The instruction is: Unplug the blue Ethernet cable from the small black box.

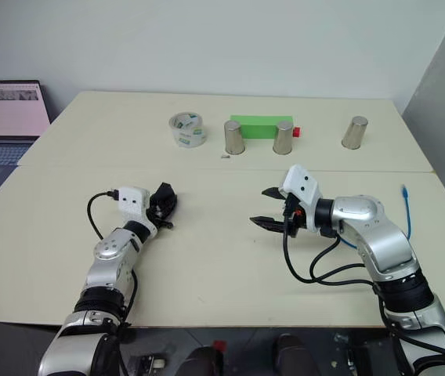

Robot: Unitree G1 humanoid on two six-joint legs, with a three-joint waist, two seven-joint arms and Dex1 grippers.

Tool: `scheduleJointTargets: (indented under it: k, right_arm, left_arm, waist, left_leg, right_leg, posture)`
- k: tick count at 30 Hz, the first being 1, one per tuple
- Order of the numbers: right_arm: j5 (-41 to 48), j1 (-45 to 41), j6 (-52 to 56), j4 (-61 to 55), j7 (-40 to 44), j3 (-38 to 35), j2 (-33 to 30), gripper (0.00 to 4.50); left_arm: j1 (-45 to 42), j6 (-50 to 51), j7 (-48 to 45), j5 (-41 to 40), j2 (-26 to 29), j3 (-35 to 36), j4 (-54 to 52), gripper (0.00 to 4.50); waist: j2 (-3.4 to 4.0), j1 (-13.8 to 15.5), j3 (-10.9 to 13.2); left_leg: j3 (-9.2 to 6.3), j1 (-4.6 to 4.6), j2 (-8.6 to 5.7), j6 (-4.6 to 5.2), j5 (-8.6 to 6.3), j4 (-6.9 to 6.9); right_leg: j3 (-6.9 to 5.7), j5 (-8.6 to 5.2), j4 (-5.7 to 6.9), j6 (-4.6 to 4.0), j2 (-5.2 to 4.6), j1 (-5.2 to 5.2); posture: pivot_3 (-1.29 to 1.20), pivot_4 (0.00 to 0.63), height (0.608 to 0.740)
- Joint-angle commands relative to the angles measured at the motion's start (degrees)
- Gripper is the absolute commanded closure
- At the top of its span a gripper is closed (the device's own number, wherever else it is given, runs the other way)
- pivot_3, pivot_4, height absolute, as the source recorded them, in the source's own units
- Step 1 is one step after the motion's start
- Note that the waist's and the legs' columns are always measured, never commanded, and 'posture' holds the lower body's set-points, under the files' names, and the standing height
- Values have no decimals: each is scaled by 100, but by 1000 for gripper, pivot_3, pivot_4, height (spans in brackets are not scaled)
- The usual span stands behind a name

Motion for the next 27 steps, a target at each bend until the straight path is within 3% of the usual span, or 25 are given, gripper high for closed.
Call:
scheduleJointTargets:
  k: [1,3,5,13,16,21,27]
  right_arm:
    - [49,-28,9,-261,-48,-72,-9,926]
    - [53,-19,22,-271,-64,-74,-8,926]
    - [79,33,89,-317,-103,-112,-24,926]
    - [56,405,20,-250,-188,-415,-313,926]
    - [86,592,-10,-128,-105,-693,-596,926]
    - [58,903,-66,127,-122,-1190,-1043,926]
    - [23,1127,-161,381,-189,-1556,-1300,926]
  left_arm:
    - [243,69,-13,-72,26,108,-215,1444]
    - [357,145,7,-80,37,110,-364,995]
    - [910,442,-51,-25,172,19,-1186,597]
    - [2184,2388,-206,-365,989,196,-3833,597]
    - [2330,3001,-718,-831,1485,368,-4458,597]
    - [2214,3658,-1445,-1363,2319,744,-4711,597]
    - [2204,3863,-2048,-1627,2804,842,-4809,597]
  waist:
    - [1,-7,0]
    - [1,-13,-1]
    - [1,-31,-2]
    - [0,-109,-4]
    - [-3,-100,-3]
    - [-3,-70,-2]
    - [-3,-110,-2]
  left_leg:
    - [0,1,0,0,0,0]
    - [0,4,0,0,0,-1]
    - [1,6,0,0,0,0]
    - [7,16,8,0,0,-8]
    - [10,17,6,0,0,-4]
    - [11,20,5,1,0,-4]
    - [22,19,7,1,-1,-10]
  right_leg:
    - [0,0,1,0,0,0]
    - [0,0,2,0,0,1]
    - [0,0,3,1,1,3]
    - [9,-18,5,26,4,4]
    - [11,-18,6,27,5,8]
    - [9,-18,7,27,7,9]
    - [17,-20,0,26,7,6]
  posture:
    - [0,150,740]
    - [0,150,740]
    - [0,150,740]
    - [0,150,740]
    - [0,150,740]
    - [0,150,740]
    - [0,150,740]
